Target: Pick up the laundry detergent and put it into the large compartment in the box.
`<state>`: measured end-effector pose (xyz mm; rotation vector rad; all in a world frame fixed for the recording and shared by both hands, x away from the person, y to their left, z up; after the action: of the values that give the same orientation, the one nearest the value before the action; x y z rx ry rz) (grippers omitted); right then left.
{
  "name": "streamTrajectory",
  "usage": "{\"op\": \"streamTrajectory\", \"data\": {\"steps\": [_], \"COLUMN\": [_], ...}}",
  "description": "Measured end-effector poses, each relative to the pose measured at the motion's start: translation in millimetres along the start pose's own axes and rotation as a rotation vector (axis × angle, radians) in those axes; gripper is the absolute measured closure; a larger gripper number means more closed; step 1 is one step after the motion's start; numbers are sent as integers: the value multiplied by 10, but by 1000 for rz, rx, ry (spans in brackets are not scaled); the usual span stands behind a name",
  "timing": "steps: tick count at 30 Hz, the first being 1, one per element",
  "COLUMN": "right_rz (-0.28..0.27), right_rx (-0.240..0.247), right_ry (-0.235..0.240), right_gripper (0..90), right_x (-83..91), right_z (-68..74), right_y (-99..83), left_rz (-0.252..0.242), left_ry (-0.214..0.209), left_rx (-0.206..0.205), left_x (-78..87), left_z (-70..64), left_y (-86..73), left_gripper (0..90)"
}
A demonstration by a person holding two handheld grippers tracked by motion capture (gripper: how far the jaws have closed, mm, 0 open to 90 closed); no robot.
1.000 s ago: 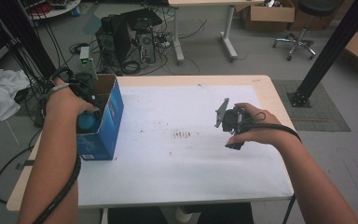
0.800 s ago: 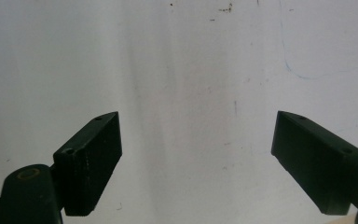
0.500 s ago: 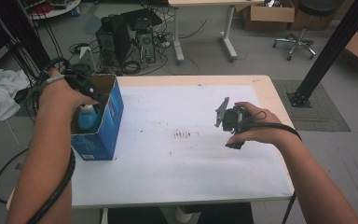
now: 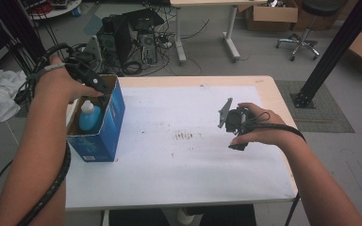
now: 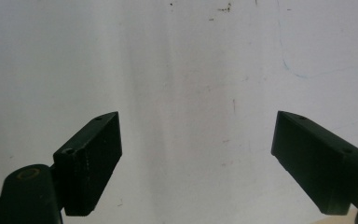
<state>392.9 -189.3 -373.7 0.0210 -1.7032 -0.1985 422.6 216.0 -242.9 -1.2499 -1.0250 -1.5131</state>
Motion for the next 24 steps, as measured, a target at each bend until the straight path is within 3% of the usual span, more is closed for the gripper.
{"op": "streamTrajectory", "data": {"steps": [9, 17, 22, 23, 24], "right_rz": [-11, -6, -5, -5, -3], "right_rx": [-7, -5, -4, -4, -5], "right_ry": [-6, -4, -5, -5, -5], "right_gripper": [161, 162, 162, 162, 162], "right_x": [26, 30, 65, 65, 72], "right_z": [4, 13, 5, 5, 0], "right_y": [-13, -16, -23, -23, -26], "left_rz": [-12, -58, -84, -91, -109], "left_ry": [17, 27, 15, 8, 1], "left_rx": [-39, -96, -173, -199, -266], "left_x": [114, 213, 246, 249, 258], "left_z": [-54, -123, -215, -245, -312], "left_y": [13, 16, 37, 44, 58], "left_gripper": [44, 1, 1, 1, 1]}}
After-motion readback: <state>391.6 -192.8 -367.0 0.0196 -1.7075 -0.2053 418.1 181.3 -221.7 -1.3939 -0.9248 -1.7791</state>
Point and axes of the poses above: each handheld gripper's, and its own axes: x roughly backward along the jaws, y roughly out of its top, z roughly to its left, the point moved 6 cm from there along -x, roughly forward along the jaws, and after that the axes turned 5 degrees about y, right-handed, at the moved point
